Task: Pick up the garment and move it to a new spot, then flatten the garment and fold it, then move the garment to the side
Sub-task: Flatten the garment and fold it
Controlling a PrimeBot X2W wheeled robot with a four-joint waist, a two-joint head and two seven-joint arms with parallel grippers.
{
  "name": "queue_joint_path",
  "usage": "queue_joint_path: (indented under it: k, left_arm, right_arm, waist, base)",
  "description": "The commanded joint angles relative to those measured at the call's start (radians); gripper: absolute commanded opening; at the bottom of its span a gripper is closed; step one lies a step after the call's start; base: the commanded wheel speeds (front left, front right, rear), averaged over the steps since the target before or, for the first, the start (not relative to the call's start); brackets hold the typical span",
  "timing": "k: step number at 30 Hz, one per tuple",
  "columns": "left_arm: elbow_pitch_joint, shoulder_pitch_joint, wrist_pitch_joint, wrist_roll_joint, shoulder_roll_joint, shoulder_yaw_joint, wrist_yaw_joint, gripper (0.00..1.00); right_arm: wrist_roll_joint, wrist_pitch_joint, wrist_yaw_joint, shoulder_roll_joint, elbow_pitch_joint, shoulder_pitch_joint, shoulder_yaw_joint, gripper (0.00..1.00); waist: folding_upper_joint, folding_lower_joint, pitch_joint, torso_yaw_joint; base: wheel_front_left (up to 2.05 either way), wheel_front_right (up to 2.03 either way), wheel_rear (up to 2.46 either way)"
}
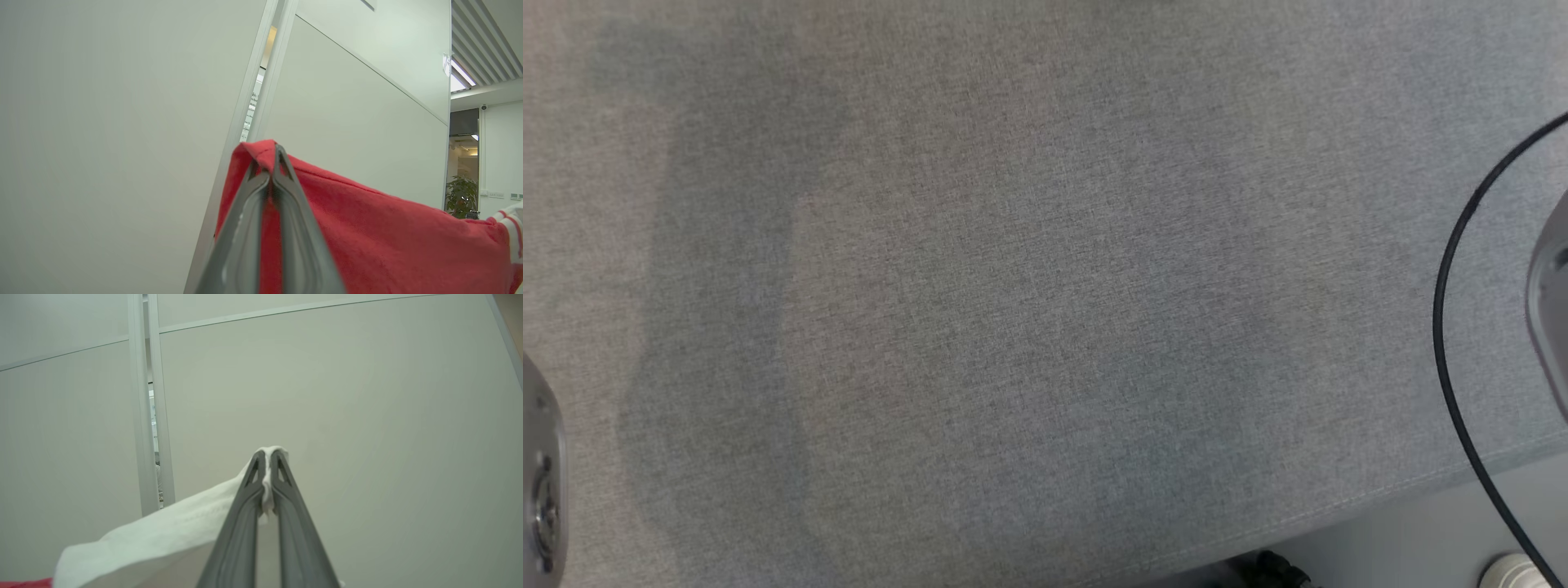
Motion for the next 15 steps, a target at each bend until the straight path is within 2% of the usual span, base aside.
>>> queue_joint_path:
  k: [1,5,9,15]
  left_arm:
    - [-0.015,-0.036,-0.026,-0.005,0.002,-0.001,-0.005,0.0]
    - [-0.066,-0.048,-0.059,-0.033,-0.005,-0.003,-0.008,0.0]
    - [-0.076,0.069,-0.061,-0.078,-0.012,-0.004,-0.008,0.0]
    - [-0.082,0.335,-0.062,-0.098,-0.024,-0.021,-0.009,0.0]
  right_arm:
    - [0.001,-0.023,0.0,-0.007,-0.016,-0.019,0.008,0.0]
    - [-0.01,-0.045,0.0,-0.03,-0.072,0.006,0.029,0.0]
    - [0.003,-0.044,0.0,-0.058,-0.107,0.122,0.066,0.0]
    - [0.099,-0.027,0.0,-0.143,-0.119,0.389,0.222,0.0]
  waist:
    - [0.0,-0.0002,0.045,0.003]
    - [0.0,-0.0002,0.046,0.022]
    - [0.0,-0.0002,0.05,0.042]
    - [0.0,-0.0002,0.026,0.068]
  base:
    - [0.0,0.0,0.0]
    - [0.0,0.0,0.0]
    - [0.0,0.0,0.0]
    - [0.0,0.0,0.0]
